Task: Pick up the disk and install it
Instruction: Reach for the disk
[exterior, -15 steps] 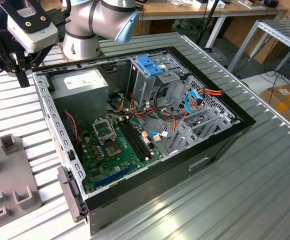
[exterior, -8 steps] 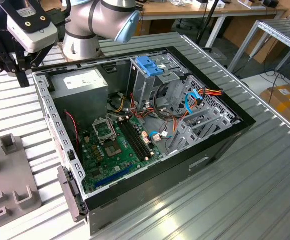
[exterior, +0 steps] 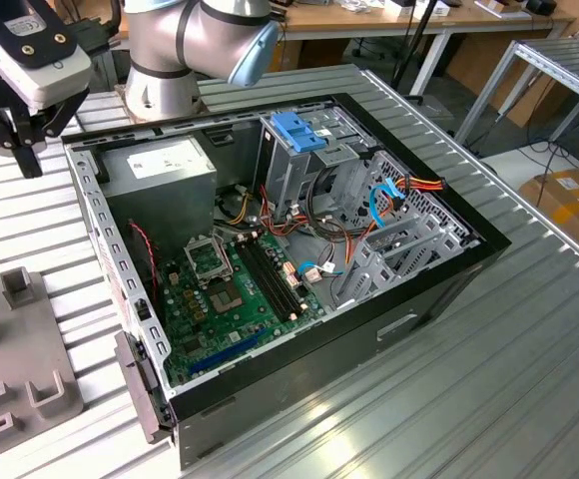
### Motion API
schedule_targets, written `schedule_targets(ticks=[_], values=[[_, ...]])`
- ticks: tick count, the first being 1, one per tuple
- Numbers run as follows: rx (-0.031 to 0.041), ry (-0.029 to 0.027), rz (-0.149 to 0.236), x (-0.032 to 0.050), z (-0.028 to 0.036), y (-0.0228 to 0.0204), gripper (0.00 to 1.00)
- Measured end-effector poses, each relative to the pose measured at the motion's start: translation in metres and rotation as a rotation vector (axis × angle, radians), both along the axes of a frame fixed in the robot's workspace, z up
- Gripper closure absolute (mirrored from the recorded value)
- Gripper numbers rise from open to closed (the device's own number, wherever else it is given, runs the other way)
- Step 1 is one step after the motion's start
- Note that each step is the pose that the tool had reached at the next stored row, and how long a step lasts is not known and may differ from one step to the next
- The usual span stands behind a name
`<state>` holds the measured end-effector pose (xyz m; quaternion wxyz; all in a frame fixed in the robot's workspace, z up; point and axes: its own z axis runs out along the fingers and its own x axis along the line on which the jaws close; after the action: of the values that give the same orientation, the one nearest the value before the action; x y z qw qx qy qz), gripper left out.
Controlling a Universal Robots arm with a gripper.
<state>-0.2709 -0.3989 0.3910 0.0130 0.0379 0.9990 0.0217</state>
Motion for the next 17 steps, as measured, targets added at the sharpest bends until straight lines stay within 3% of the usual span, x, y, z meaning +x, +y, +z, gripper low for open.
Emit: schedule_targets(ticks=[9,14,17], values=[[0.0000,0.0000,0.000,-0.0167,-0.0001,0.0000,0.89],[0.0000,0.0000,0.000,-0.0185,-0.0001,0.0000,0.89],[0.0000,-0.0001,0.000,-0.0242,-0.0001,0.0000,0.89]])
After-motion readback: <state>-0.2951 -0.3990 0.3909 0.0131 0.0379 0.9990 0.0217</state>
